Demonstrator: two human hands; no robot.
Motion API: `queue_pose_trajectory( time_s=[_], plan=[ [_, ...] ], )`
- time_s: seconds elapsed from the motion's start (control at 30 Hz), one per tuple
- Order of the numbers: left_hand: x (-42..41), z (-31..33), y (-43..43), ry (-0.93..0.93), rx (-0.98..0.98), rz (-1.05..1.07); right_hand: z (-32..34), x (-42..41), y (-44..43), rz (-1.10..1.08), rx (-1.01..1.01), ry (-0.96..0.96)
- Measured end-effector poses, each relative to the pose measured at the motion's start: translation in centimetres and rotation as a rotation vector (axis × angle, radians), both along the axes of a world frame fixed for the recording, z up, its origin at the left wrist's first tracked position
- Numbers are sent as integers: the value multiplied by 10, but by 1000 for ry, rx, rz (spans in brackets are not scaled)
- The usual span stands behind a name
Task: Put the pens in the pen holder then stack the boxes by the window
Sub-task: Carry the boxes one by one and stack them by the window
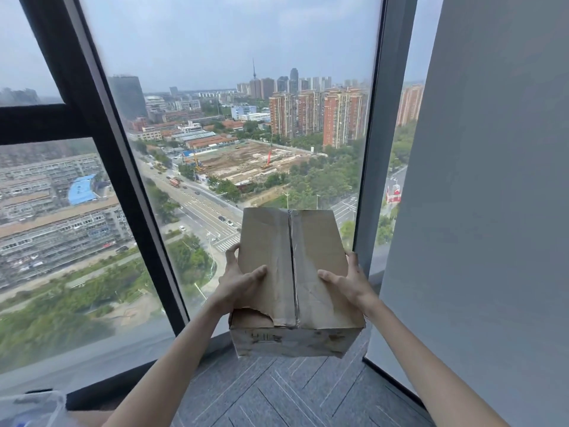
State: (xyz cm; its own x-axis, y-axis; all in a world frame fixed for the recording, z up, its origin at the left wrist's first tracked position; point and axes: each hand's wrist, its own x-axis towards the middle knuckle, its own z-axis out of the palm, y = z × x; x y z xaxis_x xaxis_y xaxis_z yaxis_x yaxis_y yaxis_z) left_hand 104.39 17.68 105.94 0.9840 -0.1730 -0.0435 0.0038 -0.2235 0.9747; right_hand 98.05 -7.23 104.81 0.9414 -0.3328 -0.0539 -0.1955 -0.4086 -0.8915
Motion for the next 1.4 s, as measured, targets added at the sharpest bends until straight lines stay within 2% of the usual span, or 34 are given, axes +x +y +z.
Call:
queue_pose_trajectory(
  time_s=[0.3,0.4,0.67,1.0,1.23,1.4],
  plan=[
    [192,-33,-12,54,-29,-134,-40,161,-4,-108,55,41],
    [257,-47,-25,51,-30,-240,-65,208,-9,-184,80,25],
    [371,-100,-98,89,41,-412,-102,271,-49,-422,54,125],
    [489,-180,-214,214,74,-594,-188,359,-140,-560,175,174],
    [557,-283,-275,298,206,-636,-275,404,-185,-645,283,254],
    [583,-383,-312,369,257,-706,-377,425,-209,-690,310,296]
  ],
)
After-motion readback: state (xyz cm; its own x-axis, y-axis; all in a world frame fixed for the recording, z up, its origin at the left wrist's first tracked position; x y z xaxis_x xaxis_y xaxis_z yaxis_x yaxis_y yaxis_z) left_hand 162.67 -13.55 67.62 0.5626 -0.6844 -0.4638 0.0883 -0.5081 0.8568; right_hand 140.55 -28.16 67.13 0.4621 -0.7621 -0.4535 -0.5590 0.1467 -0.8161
